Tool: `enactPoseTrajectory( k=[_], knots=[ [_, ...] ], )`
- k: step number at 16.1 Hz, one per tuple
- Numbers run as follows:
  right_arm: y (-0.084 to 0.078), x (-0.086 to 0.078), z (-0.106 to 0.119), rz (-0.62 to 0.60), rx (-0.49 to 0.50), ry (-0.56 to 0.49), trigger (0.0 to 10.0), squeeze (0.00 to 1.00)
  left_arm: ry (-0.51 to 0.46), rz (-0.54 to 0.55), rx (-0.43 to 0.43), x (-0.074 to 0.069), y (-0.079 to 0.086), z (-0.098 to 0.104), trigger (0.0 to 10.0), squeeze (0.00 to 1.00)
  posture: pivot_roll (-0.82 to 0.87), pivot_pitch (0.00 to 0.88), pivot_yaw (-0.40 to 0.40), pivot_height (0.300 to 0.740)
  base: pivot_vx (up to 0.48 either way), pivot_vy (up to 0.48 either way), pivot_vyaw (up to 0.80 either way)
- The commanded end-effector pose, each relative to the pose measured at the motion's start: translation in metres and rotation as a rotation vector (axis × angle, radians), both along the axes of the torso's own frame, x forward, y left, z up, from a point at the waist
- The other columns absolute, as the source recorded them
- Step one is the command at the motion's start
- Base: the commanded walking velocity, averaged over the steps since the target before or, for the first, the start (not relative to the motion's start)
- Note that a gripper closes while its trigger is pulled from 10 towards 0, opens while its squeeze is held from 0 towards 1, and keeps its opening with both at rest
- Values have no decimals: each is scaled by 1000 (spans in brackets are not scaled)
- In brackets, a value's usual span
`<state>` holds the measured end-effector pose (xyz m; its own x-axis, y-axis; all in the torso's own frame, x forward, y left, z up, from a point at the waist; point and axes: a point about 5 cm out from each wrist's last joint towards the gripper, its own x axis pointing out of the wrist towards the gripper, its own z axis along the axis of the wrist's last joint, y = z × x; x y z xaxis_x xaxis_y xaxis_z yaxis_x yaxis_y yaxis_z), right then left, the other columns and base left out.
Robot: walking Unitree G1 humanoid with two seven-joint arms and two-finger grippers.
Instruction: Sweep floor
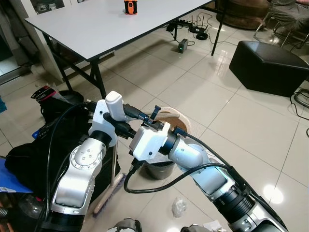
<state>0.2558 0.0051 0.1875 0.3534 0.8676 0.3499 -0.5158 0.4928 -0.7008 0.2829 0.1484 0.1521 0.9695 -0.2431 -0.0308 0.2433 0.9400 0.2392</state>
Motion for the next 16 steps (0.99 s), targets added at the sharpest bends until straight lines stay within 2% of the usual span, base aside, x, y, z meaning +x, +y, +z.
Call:
enactPoseTrajectory(
  k=[1,4,5,6,7,8,9,10,11,12,13,15,16],
  knots=[
    [-5,6,17,-36,15,-90,10000,0,-43,1,17,1,0,9,10000,0,-26,69,29,740,0,0,0],
    [-34,30,51,-212,78,-172,10000,0,-52,0,-10,2,-2,11,10000,0,-30,70,29,740,0,0,0],
    [-66,41,86,-353,182,-210,10000,0,-51,-7,-20,2,-3,11,10000,0,-32,70,30,740,0,0,0],
    [-83,45,101,-420,228,-220,10000,0,-48,-10,-26,1,-4,11,10000,0,-40,71,33,740,0,0,0],
    [-92,47,107,-453,251,-218,10000,0,-47,-12,-30,1,-4,11,10000,0,-40,71,33,740,0,0,0],
    [-129,54,112,-624,368,-110,10000,0,-26,-34,-61,0,-6,8,10000,0,-54,74,37,740,0,0,0],
    [-146,55,108,-706,428,-41,10000,0,-16,-44,-73,-1,-8,7,10000,0,-56,76,38,740,0,0,0],
    [-153,54,103,-738,444,-11,10000,0,-13,-48,-70,-1,-9,6,10000,0,-59,77,38,740,0,0,0],
    [-171,52,87,-833,467,78,10000,0,-10,-61,-76,-2,-12,5,10000,0,-63,79,39,740,0,0,0],
    [-187,46,69,-940,431,126,10000,0,1,-70,-85,-2,-14,4,10000,0,-64,81,44,740,0,0,0],
    [-194,41,58,-1019,284,83,10000,0,9,-78,-81,-2,-16,3,10000,0,-67,84,49,740,0,0,0],
    [-204,36,50,-1085,196,55,10000,0,16,-92,-76,-2,-17,2,10000,0,-67,84,49,740,0,0,0],
    [-211,32,46,-1118,211,74,10000,0,16,-96,-78,-2,-17,3,10000,0,-69,88,53,740,0,0,0]
  ],
)
